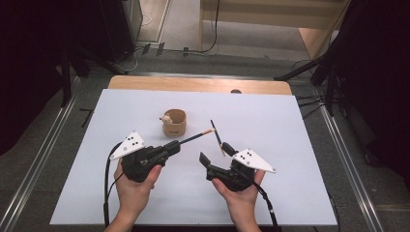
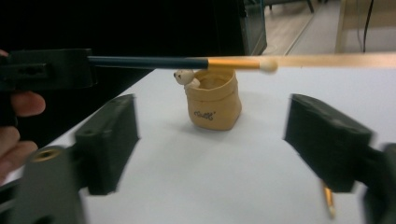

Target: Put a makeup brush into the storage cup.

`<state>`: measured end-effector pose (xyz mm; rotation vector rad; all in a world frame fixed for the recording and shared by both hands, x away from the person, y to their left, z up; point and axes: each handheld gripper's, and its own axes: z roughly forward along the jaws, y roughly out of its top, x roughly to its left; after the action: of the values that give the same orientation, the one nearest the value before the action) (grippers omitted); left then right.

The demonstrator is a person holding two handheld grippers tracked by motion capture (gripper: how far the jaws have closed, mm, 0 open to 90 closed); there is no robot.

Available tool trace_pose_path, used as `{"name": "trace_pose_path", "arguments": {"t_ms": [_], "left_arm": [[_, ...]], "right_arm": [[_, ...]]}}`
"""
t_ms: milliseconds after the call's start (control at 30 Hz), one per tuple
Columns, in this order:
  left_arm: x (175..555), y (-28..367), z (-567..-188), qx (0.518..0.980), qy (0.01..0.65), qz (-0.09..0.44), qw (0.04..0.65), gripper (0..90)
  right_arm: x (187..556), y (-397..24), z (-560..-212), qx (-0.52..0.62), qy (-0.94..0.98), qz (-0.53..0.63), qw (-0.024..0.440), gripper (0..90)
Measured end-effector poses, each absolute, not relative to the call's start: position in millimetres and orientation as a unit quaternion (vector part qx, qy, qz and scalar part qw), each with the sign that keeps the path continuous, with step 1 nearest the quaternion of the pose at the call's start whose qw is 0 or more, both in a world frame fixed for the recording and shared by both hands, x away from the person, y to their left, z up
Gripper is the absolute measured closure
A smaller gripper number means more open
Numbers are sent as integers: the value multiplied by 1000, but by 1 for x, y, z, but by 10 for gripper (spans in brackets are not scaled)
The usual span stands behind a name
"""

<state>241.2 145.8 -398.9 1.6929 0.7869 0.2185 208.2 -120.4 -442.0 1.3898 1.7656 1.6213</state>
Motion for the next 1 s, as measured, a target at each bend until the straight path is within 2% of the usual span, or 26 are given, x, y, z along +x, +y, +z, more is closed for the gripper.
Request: {"name": "trace_pose_path", "arguments": {"t_ms": [67,100,133,200,300,600,1000], "left_arm": [[238,143,-401,726,333,101,593,866],[238,143,-401,726,333,101,593,866],[237,142,-402,725,330,102,596,866],[235,140,-404,721,328,107,601,866],[233,138,-406,718,324,113,606,866],[224,132,-414,704,313,126,625,866],[214,114,-427,710,298,127,625,866]], "right_arm": [[209,-121,-443,508,616,579,166,44],[209,-121,-443,508,616,579,166,44],[209,-121,-443,519,609,578,159,0],[208,-123,-444,543,586,583,150,0],[209,-126,-442,551,571,598,112,0],[210,-128,-442,569,544,611,86,37],[214,-135,-445,594,499,630,19,111]]}}
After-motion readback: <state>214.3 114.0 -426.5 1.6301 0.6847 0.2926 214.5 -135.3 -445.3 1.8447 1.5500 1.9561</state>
